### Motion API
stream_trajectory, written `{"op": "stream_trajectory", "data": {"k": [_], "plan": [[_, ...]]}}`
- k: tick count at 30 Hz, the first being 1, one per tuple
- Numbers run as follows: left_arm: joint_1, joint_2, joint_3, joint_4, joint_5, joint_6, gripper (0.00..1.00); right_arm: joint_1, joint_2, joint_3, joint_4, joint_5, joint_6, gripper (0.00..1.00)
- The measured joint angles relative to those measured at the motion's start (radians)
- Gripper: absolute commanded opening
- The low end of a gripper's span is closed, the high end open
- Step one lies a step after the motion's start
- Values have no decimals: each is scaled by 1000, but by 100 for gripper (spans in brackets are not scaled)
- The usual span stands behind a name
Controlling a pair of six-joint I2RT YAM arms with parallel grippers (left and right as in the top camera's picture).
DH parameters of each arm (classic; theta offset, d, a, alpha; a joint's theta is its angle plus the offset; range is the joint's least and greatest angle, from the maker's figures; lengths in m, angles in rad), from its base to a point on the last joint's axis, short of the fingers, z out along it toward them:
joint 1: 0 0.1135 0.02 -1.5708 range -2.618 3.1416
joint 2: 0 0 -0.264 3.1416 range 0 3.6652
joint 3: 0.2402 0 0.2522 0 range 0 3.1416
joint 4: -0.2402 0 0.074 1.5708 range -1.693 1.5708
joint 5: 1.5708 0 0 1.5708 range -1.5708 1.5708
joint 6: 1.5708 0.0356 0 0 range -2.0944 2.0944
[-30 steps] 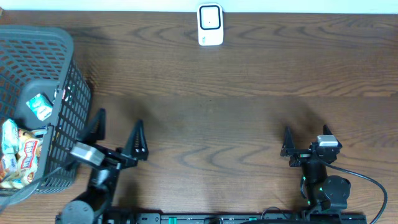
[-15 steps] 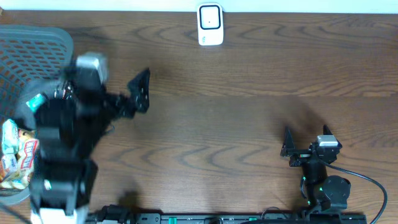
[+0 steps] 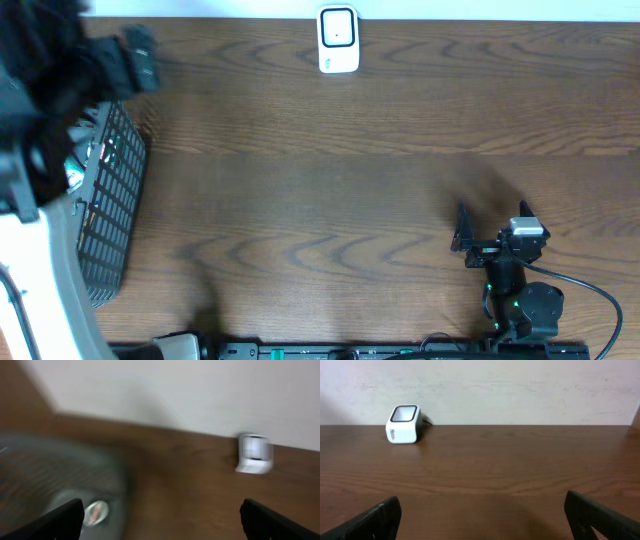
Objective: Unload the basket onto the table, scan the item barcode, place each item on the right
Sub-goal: 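Move the left gripper into the grey basket toward the packages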
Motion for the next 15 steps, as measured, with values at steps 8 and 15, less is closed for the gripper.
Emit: {"op": "stream_trajectory", "data": {"k": [8, 15], "plan": [[359, 100, 7, -124, -24, 8, 98, 0, 0, 0, 0, 0, 0, 99], [532, 104, 3, -237, -26, 14, 97, 0, 0, 0, 0, 0, 0, 99]]}}
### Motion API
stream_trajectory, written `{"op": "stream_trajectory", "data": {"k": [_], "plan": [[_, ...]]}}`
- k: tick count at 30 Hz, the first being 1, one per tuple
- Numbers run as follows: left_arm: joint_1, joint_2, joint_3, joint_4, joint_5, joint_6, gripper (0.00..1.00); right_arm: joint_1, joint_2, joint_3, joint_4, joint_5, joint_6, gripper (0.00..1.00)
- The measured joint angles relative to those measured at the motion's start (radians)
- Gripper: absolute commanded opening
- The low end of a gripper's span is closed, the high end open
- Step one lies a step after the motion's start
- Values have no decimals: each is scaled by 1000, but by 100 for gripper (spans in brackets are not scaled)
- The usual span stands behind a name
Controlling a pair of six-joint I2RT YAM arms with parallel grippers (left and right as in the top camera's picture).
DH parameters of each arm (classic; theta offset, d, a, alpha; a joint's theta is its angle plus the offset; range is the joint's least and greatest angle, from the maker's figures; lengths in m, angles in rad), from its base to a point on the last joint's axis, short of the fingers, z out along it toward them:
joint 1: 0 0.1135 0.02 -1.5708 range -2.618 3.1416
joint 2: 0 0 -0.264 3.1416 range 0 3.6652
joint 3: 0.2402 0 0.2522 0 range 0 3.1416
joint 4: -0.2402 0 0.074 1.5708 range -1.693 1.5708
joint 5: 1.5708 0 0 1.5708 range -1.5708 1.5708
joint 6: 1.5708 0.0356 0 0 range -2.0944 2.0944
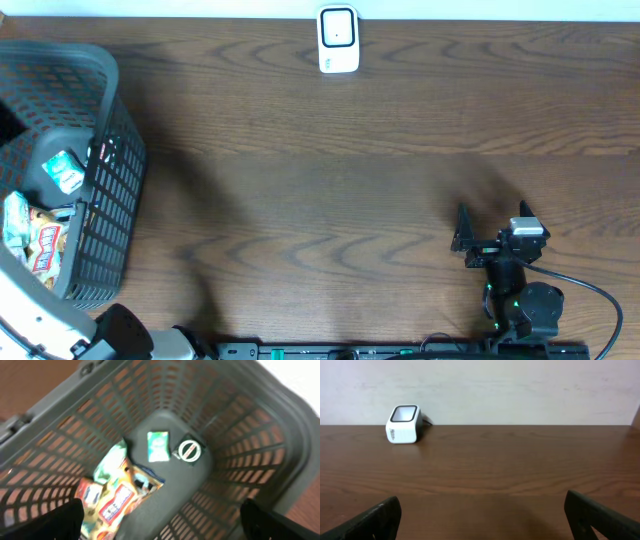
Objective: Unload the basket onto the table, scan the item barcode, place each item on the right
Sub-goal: 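Move the left gripper into the grey basket toward the packages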
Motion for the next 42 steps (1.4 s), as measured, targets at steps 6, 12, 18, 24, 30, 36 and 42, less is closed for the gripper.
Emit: {"op": "stream_trajectory", "data": {"k": [6, 12, 18, 24, 30, 36, 42], "plan": [[31, -1, -108, 5, 0, 37, 97, 0, 0, 0, 0, 0, 0, 99], [32, -1, -305, 55, -51, 64, 98, 0, 0, 0, 0, 0, 0, 99], [32, 6, -452, 89, -132, 76, 98, 0, 0, 0, 0, 0, 0, 99], [32, 6, -460, 122, -154, 84, 98, 0, 0, 0, 0, 0, 0, 99], [32, 20, -461, 86, -176, 125, 98, 0, 0, 0, 0, 0, 0, 99], [32, 114, -519, 65, -222, 142, 98, 0, 0, 0, 0, 0, 0, 99], [32, 233, -575, 62, -251, 143, 98, 0, 0, 0, 0, 0, 0, 99]]}}
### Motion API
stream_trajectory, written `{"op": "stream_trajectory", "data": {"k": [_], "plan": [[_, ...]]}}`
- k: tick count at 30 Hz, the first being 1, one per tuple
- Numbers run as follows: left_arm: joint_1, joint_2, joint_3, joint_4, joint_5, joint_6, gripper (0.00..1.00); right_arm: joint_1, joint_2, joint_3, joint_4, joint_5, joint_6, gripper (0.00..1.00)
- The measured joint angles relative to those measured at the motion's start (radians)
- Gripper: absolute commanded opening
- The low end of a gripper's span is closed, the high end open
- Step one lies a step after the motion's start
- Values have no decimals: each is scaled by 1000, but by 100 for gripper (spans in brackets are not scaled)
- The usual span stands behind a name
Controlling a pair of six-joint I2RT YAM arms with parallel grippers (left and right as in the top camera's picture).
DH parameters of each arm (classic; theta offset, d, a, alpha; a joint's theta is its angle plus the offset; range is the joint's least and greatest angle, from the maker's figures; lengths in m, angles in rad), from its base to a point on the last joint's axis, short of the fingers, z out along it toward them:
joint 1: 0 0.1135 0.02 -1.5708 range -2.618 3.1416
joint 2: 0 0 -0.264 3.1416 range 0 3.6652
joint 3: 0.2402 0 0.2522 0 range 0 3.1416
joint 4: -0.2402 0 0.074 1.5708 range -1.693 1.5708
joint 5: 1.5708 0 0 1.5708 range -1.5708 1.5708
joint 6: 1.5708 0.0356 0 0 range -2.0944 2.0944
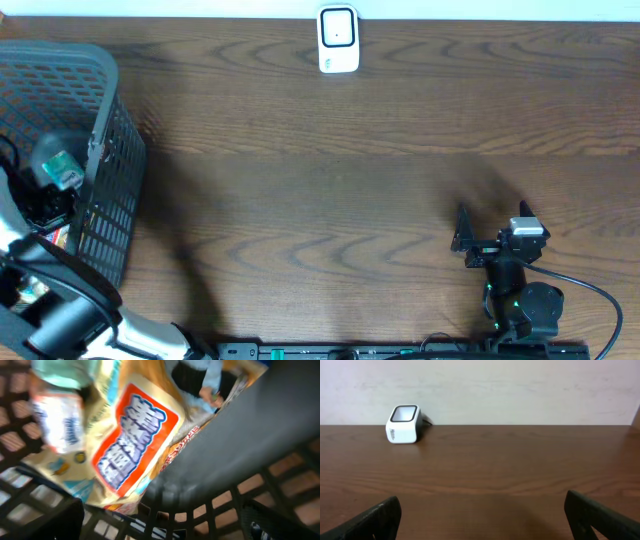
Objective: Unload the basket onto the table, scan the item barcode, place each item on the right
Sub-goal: 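Move the left gripper into the grey basket toward the packages, then grasp the yellow snack bag inside the basket with the left gripper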
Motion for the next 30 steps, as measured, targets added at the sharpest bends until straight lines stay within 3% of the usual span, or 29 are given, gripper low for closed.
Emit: {"op": "stream_trajectory", "data": {"k": [20, 23, 30], "plan": [[0, 122, -29, 101, -55, 18, 100, 0, 0, 0, 0, 0, 0, 99], [0, 122, -29, 121, -55, 22, 85, 0, 0, 0, 0, 0, 0, 99], [0, 122, -29, 158, -55, 25, 83, 0, 0, 0, 0, 0, 0, 99]]}}
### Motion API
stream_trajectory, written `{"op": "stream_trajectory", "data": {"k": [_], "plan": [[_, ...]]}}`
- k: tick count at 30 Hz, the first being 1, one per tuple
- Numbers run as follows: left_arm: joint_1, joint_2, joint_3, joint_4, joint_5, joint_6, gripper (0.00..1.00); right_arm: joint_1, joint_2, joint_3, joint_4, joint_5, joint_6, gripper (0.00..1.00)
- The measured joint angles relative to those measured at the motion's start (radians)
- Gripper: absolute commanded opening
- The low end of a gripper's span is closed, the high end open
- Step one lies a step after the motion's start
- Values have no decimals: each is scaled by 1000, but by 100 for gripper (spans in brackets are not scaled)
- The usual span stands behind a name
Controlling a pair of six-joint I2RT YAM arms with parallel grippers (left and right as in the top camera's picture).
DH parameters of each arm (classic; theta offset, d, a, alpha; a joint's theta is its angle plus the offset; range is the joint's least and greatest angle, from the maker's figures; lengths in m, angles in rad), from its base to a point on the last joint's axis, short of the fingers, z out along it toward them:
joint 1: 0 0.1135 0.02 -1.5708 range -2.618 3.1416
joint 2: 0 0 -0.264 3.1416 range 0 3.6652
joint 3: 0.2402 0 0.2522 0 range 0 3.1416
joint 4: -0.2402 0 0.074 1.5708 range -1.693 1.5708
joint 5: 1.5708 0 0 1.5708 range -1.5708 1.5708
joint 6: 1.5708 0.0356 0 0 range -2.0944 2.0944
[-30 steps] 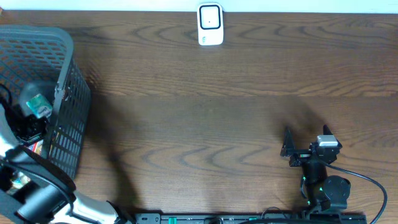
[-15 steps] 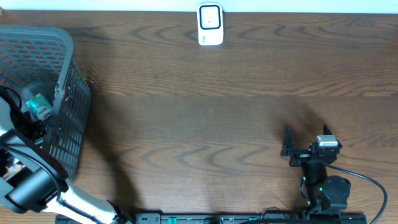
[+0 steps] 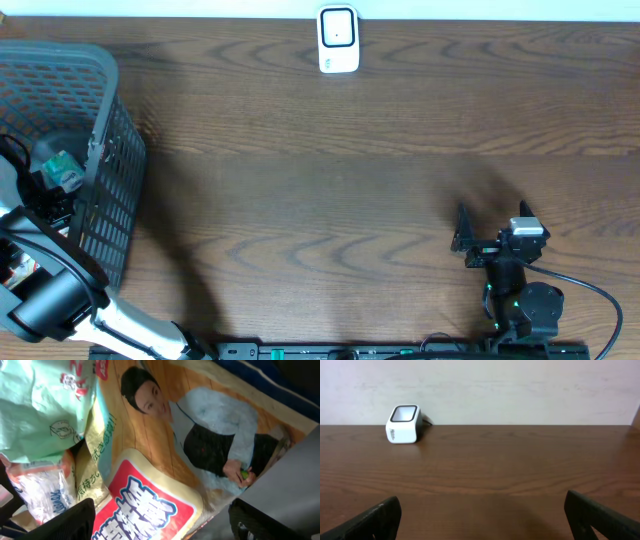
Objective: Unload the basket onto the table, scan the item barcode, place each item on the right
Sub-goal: 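Grasp the yellow snack bag inside the basket with the left gripper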
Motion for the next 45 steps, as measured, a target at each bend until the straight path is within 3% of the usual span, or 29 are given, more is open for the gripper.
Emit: {"op": "stream_trajectory", "data": {"k": [6, 7, 8, 19, 28, 33, 40, 43, 45], "plan": [[0, 0, 0, 8, 0, 0, 84, 0, 0, 0, 0, 0, 0, 99], [0, 0, 0, 8, 0, 0, 96, 0, 0, 0, 0, 0, 0, 99], [0, 0, 0, 8, 4, 0, 98, 0, 0, 0, 0, 0, 0, 99], [1, 0, 0, -3, 175, 0, 98, 0, 0, 0, 0, 0, 0, 99], [1, -34, -1, 11, 141, 0, 100, 0, 0, 0, 0, 0, 0, 99], [1, -63, -26, 60, 126, 20, 95, 0, 0, 0, 0, 0, 0, 99], [1, -66, -212, 219, 61, 48, 88, 0, 0, 0, 0, 0, 0, 99], [0, -69, -232, 247, 26, 49, 76, 0, 0, 0, 0, 0, 0, 99], [0, -70, -234, 251, 13, 48, 59, 0, 0, 0, 0, 0, 0, 99]]}}
